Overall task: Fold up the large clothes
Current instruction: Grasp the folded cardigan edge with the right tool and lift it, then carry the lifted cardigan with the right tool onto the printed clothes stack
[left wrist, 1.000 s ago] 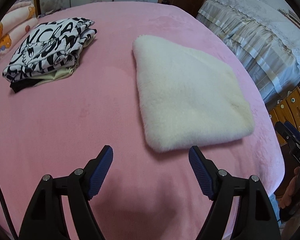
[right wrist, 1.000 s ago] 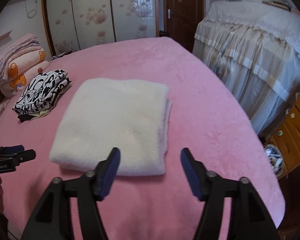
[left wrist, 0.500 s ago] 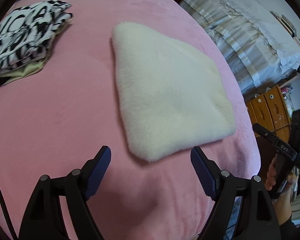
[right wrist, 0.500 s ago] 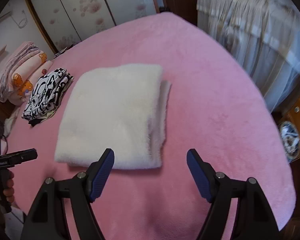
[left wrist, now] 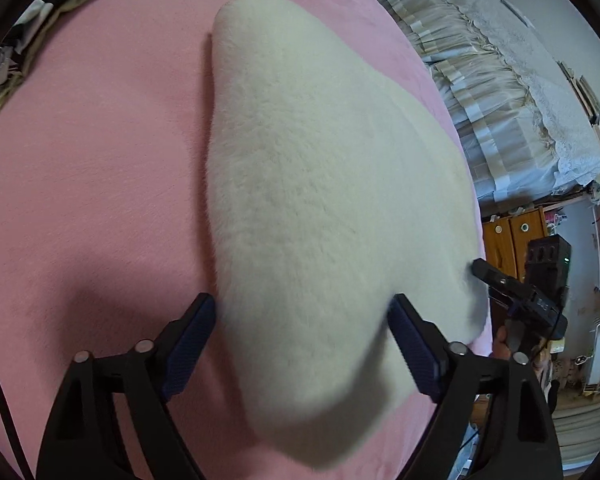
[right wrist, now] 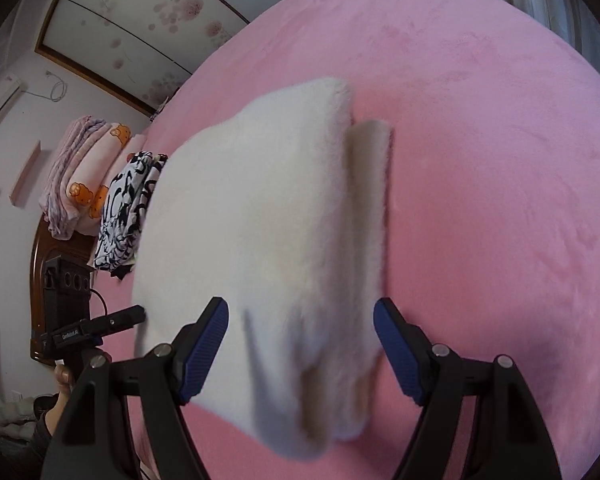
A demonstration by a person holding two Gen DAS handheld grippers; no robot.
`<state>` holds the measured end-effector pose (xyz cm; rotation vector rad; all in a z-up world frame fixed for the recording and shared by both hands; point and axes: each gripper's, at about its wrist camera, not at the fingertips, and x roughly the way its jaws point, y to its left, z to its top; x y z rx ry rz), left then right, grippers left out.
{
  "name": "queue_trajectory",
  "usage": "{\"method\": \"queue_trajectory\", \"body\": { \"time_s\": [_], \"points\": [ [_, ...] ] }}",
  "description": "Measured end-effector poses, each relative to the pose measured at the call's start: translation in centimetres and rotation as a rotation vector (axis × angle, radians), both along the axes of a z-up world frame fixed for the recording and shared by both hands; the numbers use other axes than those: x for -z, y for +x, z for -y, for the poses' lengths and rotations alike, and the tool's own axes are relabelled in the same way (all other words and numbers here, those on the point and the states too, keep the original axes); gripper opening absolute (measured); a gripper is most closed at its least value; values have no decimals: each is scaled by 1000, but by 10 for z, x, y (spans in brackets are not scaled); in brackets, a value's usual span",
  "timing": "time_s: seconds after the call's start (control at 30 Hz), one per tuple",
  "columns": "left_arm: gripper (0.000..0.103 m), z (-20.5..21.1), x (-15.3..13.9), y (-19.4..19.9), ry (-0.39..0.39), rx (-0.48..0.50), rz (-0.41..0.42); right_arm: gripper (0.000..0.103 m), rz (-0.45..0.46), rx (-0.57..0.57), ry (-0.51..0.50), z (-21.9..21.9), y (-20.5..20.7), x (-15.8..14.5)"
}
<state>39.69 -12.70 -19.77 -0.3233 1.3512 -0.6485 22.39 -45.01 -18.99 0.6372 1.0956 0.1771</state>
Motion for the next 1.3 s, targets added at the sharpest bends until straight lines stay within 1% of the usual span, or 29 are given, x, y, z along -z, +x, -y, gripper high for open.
{"method": "queue_trajectory", "body": {
  "time_s": [0.1,0.13,0.23,0.27,0.3,0.33,0.4,0.47,0.57,0.7,0.77,0.8,0.83,0.87,0.9,1.03,1.07,1.17,1.23,1.3],
  "points": [
    [94,7,7,5,-28,21,5,76,-28,-23,5,0,15,17],
    [95,9,10,6,-35,28,4,80,-27,-28,22,0,18,22],
    [99,15,18,11,-49,45,0,89,-10,-31,71,2,29,33],
    [102,17,21,14,-49,50,-1,90,-3,-33,78,0,32,35],
    [103,20,24,15,-54,56,-2,94,2,-34,82,-1,35,37],
    [103,22,26,16,-57,59,-3,99,6,-37,83,-4,39,39],
    [103,26,28,19,-56,62,-1,103,7,-54,72,-10,46,42],
    [103,27,29,20,-56,66,-4,103,11,-77,54,-14,50,43],
    [103,28,28,22,-48,75,1,103,7,-79,66,-16,54,42],
    [103,23,23,17,-24,67,21,103,12,-76,54,-22,60,42],
    [103,24,19,12,6,61,49,97,25,-77,63,-22,58,40],
    [103,24,17,12,22,59,62,86,28,-80,85,-17,52,42],
    [102,26,15,12,37,58,69,81,26,-75,93,-16,52,42],
    [100,27,13,11,53,56,75,77,25,-74,94,-17,51,41],
    [98,28,10,10,67,53,86,72,28,-71,88,-18,50,38],
    [86,31,-3,0,132,43,142,58,32,-60,48,-22,45,28],
    [82,32,-7,-3,146,42,159,56,35,-58,31,-24,44,25],
    [74,35,-19,-12,183,44,210,49,42,-43,-6,-28,37,14],
    [72,37,-29,-20,210,46,250,45,53,-34,-37,-34,32,6],
    [71,36,-39,-30,241,50,286,44,60,-28,-68,-43,27,-3]
  ]
}}
